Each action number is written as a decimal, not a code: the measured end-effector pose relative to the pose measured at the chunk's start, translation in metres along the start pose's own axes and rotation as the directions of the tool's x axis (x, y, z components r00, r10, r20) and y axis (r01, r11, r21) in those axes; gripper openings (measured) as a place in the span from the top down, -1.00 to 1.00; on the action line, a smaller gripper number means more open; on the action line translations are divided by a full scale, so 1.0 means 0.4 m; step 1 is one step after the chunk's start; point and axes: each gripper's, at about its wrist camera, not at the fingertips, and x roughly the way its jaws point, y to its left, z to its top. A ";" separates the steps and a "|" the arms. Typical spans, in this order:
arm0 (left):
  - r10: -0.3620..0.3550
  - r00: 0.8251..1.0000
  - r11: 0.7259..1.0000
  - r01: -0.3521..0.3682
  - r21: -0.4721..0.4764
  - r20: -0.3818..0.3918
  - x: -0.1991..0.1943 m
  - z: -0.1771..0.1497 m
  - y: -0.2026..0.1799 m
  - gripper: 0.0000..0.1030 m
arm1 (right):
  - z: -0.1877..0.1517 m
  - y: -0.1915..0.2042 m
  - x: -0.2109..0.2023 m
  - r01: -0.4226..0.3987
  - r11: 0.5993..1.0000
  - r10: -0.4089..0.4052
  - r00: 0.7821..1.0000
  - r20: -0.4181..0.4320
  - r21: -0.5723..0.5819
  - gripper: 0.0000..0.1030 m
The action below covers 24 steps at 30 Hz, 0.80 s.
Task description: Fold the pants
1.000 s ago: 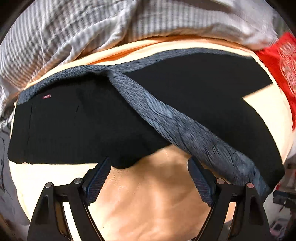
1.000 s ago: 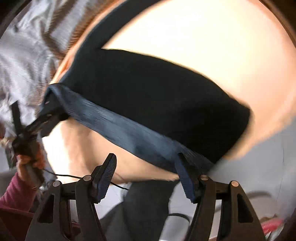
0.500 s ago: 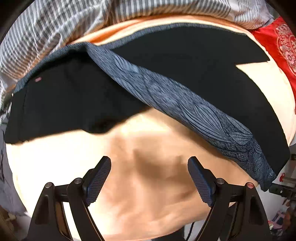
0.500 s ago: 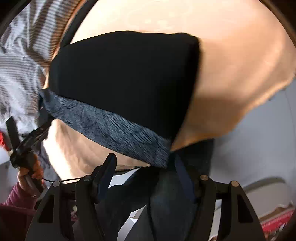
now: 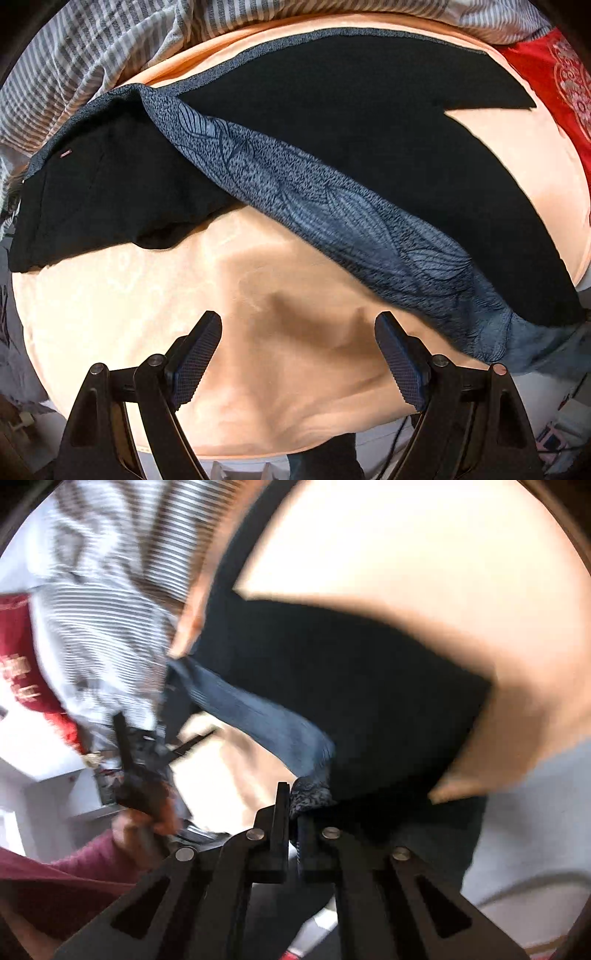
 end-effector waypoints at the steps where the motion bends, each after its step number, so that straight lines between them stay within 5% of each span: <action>1: -0.006 1.000 1.000 0.006 -0.022 -0.004 -0.006 0.013 -0.004 -0.67 | 0.042 0.040 -0.023 -0.020 0.999 0.021 0.999 0.025 -0.029 0.94; 11: -0.051 0.995 0.973 0.070 -0.220 0.088 -0.101 0.185 0.006 -0.67 | 0.525 0.226 -0.198 -0.038 0.977 0.070 0.987 0.146 -0.209 0.94; 16: -0.014 0.989 0.960 0.055 -0.273 0.150 -0.083 0.324 -0.015 -0.67 | 0.753 0.204 -0.158 0.039 0.983 -0.009 0.986 0.164 -0.179 0.94; 24: 0.063 0.984 0.954 -0.011 -0.298 0.168 -0.034 0.452 -0.050 -0.67 | 0.972 0.097 -0.056 0.160 0.984 -0.146 0.978 0.146 -0.085 0.94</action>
